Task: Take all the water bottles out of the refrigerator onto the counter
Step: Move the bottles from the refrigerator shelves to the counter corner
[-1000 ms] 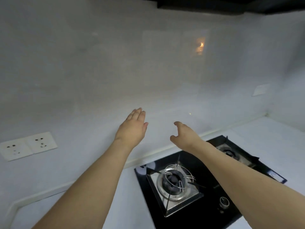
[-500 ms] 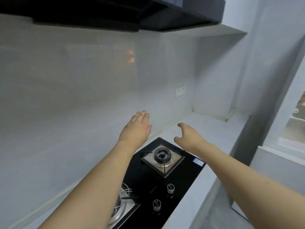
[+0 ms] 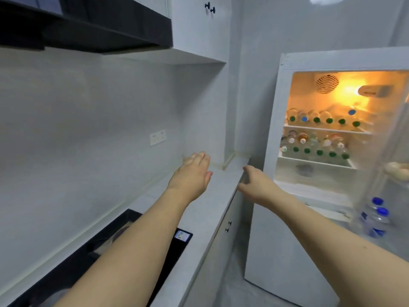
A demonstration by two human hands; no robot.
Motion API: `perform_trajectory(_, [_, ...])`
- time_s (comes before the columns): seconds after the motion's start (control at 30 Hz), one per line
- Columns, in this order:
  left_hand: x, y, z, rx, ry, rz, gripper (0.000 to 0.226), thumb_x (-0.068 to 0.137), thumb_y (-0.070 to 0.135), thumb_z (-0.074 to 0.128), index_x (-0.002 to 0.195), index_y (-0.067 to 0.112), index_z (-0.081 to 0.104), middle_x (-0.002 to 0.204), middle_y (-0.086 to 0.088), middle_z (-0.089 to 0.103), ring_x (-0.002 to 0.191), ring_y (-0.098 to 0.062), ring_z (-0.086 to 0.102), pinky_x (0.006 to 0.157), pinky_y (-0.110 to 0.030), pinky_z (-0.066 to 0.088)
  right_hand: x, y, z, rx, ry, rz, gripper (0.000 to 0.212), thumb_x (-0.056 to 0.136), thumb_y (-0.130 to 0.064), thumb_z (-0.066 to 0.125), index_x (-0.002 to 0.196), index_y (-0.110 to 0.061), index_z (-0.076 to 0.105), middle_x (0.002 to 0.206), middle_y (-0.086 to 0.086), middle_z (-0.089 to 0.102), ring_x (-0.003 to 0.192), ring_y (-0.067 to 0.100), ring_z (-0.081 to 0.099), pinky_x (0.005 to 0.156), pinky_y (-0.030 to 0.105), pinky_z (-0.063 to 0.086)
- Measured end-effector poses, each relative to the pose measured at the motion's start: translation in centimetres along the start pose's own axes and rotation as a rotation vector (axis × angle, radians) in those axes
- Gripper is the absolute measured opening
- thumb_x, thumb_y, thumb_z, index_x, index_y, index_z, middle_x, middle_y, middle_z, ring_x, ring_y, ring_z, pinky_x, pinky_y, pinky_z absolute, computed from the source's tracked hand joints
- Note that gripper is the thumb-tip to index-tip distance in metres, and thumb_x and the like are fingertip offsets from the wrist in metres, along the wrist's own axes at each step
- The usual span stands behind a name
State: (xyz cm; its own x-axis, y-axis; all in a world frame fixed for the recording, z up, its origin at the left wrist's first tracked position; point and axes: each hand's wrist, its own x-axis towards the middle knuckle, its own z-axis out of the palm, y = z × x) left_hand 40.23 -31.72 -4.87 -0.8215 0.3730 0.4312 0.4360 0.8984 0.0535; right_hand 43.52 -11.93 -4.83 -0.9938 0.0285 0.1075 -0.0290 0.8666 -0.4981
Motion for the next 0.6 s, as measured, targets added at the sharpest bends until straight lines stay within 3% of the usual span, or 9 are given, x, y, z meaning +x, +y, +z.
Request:
perform_trajectory(0.2, [6.1, 4.2, 3.3, 0.007, -0.046, 0.137, 0.054, 0.104, 0.033, 0.036, 0.152, 0.01, 0.024, 0.16, -0.008, 0.023, 0.147, -0.024, 0.021, 0.119, -0.033, 0.016, 2.1, 6.6, -2.3, 0.024, 0.036, 0.093, 0.059, 0.094, -0.022, 0.053, 0.147, -0.009, 0.03, 0.151, 0.011, 0.037, 0.136, 0.027, 0.039, 0.106, 0.034, 0.035])
perform_trajectory(0.6, [21.4, 6.7, 12.7, -0.04, -0.115, 0.303, 0.055, 0.105, 0.034, 0.035, 0.153, 0.012, 0.023, 0.162, -0.004, 0.019, 0.149, -0.021, 0.016, 0.118, -0.034, 0.023, 14.0, 16.8, -5.0, 0.054, 0.11, 0.252, 0.065, 0.092, -0.021, 0.05, 0.151, -0.012, 0.024, 0.157, 0.006, 0.029, 0.14, 0.025, 0.034, 0.107, 0.034, 0.034])
